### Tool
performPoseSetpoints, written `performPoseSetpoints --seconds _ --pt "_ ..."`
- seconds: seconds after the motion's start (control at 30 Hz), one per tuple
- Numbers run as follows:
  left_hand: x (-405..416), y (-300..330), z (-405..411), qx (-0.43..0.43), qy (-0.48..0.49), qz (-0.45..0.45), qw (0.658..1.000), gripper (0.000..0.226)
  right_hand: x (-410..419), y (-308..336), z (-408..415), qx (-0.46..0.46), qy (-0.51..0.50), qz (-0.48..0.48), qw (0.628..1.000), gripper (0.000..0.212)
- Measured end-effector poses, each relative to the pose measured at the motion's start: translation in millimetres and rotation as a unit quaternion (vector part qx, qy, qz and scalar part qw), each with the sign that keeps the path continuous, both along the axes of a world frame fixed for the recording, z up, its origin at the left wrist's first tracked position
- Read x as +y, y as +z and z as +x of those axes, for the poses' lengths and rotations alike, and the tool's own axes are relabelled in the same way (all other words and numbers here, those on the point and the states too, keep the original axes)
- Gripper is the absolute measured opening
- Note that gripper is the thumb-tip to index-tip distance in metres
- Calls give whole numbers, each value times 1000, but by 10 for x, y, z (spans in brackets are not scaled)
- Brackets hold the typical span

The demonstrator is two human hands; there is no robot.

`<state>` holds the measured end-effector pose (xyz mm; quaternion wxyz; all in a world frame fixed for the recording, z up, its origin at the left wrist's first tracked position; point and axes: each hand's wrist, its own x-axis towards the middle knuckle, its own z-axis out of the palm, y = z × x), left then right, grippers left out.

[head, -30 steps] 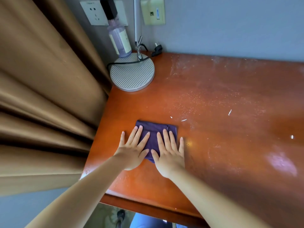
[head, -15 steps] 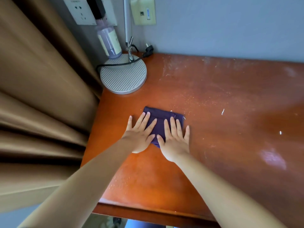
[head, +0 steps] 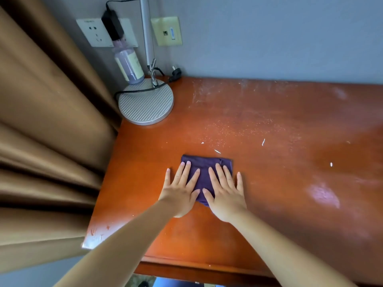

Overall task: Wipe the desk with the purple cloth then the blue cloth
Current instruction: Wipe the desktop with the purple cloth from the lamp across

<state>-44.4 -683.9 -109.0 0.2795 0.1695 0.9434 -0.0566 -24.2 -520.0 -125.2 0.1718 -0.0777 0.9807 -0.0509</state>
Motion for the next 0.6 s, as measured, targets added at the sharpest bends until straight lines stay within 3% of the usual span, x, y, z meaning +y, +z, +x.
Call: performPoseSetpoints --seconds 0.33,0.6 --pt "159 9 -798 0 -3 1 1000 59 132 64 -845 -77 -24 -9 997 65" --pt "-8 47 -306 -1 -19 -19 1000 60 -61 -20 -247 -23 -21 -5 1000 74"
